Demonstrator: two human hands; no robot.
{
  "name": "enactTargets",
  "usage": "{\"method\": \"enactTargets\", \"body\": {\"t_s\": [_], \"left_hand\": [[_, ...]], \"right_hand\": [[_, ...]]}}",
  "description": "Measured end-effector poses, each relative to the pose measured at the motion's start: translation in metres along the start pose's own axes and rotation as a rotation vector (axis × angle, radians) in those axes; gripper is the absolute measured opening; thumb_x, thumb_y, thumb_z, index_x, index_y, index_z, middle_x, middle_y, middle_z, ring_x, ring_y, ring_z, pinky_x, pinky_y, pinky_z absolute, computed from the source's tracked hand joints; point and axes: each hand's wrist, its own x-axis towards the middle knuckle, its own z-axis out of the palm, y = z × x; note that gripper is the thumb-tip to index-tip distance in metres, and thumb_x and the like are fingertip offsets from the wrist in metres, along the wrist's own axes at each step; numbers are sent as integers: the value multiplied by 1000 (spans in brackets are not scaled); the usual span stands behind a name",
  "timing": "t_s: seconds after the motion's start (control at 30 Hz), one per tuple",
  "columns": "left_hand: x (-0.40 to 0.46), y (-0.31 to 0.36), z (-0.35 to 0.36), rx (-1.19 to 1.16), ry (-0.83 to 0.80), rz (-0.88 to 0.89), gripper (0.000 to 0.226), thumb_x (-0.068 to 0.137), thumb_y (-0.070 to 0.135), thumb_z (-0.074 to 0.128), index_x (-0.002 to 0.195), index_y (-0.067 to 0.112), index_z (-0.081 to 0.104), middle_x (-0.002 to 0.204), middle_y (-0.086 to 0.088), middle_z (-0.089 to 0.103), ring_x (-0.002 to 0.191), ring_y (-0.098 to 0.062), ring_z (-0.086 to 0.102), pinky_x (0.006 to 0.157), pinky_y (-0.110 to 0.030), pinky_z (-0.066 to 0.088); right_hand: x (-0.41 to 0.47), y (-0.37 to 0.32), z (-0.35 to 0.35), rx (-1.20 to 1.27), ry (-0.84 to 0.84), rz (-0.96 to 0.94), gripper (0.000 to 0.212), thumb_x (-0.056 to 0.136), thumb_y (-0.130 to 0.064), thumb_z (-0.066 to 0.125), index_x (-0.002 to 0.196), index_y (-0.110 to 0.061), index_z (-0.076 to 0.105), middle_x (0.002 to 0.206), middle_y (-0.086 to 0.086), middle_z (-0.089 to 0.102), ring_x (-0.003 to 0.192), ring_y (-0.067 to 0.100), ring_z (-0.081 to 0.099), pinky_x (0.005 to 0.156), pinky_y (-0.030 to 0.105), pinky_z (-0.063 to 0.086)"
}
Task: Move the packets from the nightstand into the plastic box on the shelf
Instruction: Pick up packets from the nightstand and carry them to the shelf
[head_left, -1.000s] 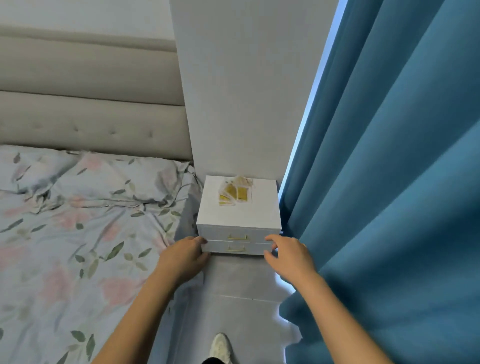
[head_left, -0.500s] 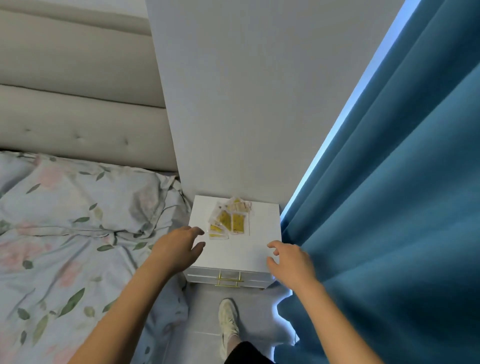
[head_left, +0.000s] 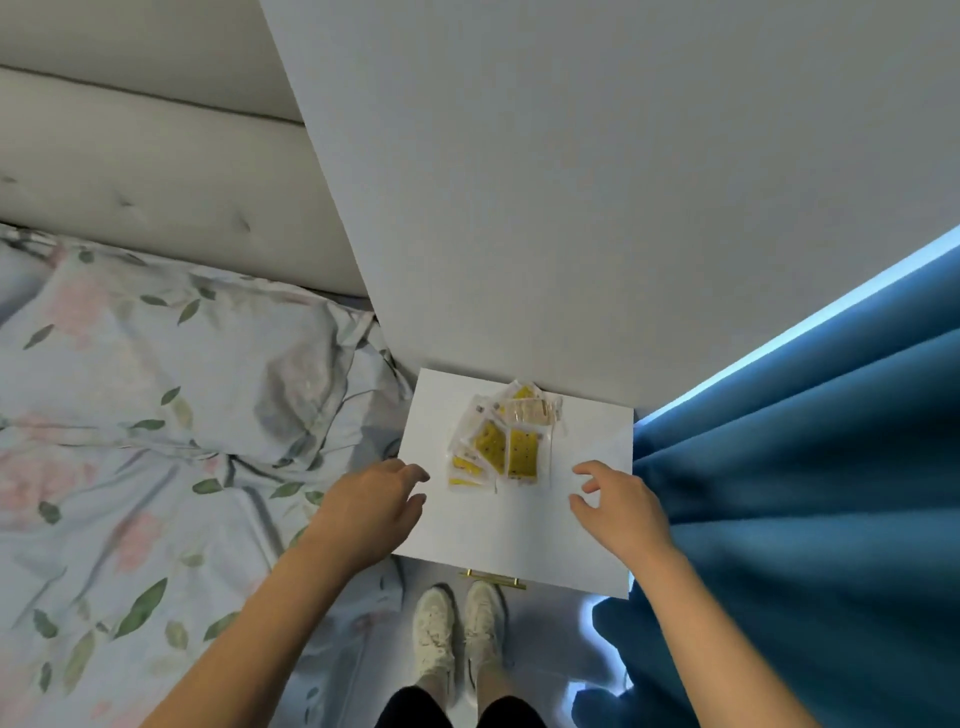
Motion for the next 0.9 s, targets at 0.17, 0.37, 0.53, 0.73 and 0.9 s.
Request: {"method": "enactTargets", "body": {"t_s": [0.17, 0.37, 0.53, 0.73, 0.9], "left_hand": [[63, -5, 48, 8, -28, 79, 39, 100, 36, 38, 137, 28, 48, 131, 6, 58, 119, -18, 54, 88, -33, 47], [113, -3, 118, -206, -53, 115, 35, 101, 31, 41, 132, 28, 54, 130, 8, 60, 120, -17, 50, 93, -30, 44], [139, -5, 165, -391, -131, 115, 34, 100, 32, 44, 132, 30, 55, 133, 9, 56, 125, -13, 46, 103, -27, 40], [154, -11, 196, -565, -144, 39, 30, 102, 28, 41, 124, 24, 62, 125, 6, 63, 115, -10, 55, 93, -17, 38], [166, -9, 205, -702, -132, -96, 29, 102, 29, 42, 121, 23, 63, 120, 5, 66, 105, -8, 59, 88, -19, 40]], "right_hand": [[71, 23, 42, 190, 32, 145, 40, 91, -44, 59, 128, -31, 53, 116, -5, 70, 108, 19, 62, 89, 36, 52], [138, 41, 120, 395, -62, 239, 82, 88, -36, 68, 150, -23, 17, 143, 9, 48, 129, 28, 49, 102, 39, 43], [190, 32, 172, 523, 35, 333, 92, 86, -39, 70, 153, -16, 11, 153, 14, 30, 140, 32, 33, 110, 44, 34], [212, 15, 209, 350, 271, 325, 103, 73, -41, 81, 151, -15, 18, 144, 16, 37, 126, 35, 45, 97, 43, 46], [215, 21, 217, 564, 314, 374, 89, 64, -32, 90, 134, -13, 39, 126, 10, 60, 111, 29, 62, 76, 29, 50]]}}
